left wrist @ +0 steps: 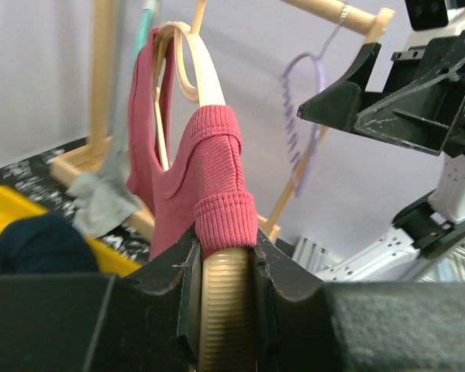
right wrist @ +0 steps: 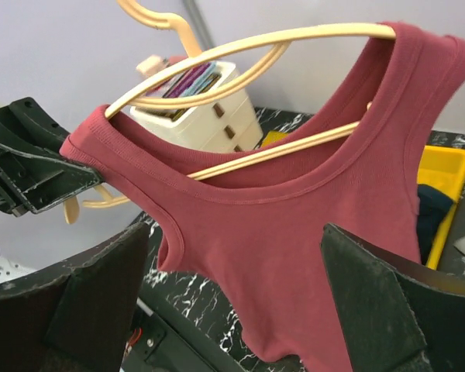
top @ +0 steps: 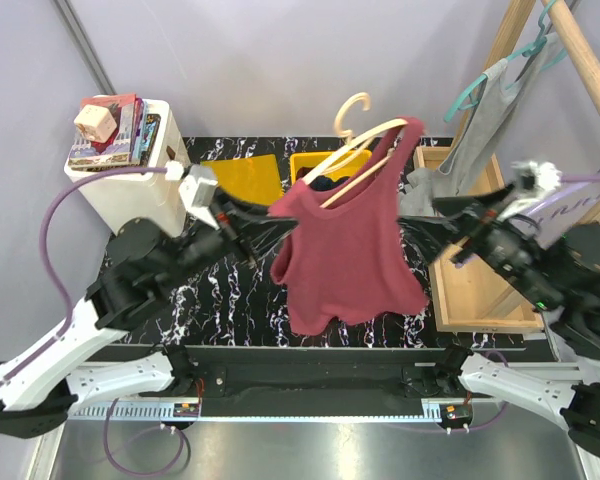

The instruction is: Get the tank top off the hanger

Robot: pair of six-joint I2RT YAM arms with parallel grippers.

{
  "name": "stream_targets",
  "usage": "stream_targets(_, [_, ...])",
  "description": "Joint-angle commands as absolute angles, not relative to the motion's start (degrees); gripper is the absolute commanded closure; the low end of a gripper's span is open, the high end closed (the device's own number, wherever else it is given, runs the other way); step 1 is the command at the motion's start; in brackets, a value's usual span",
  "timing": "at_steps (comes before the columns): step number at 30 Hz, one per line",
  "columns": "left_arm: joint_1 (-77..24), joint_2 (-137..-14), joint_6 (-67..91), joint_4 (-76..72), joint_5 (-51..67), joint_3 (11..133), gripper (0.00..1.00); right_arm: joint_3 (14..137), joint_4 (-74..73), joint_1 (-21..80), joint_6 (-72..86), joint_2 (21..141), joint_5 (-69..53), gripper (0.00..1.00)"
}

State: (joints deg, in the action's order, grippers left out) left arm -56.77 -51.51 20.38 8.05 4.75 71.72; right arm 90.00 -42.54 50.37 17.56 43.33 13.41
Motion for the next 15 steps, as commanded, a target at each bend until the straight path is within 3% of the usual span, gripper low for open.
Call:
stream_targets(1, [-56.6,-43.7,19.8,8.3,-2.3,64.4,1.00,88.7,-32.8,50.5,14.6,51.9,3.1,0.00])
stream_targets(11, [-56.4,-35.3,21.3,12.3,-2.2,54.1,1.00,89.8,-23.8,50.5,12.2,66.5,4.0,0.01])
stream_targets(15, [-56.5,-35.0,20.8,14.8,-1.1,54.1,1.00,87.7,-20.1,50.5,11.3,68.7,6.6,0.08])
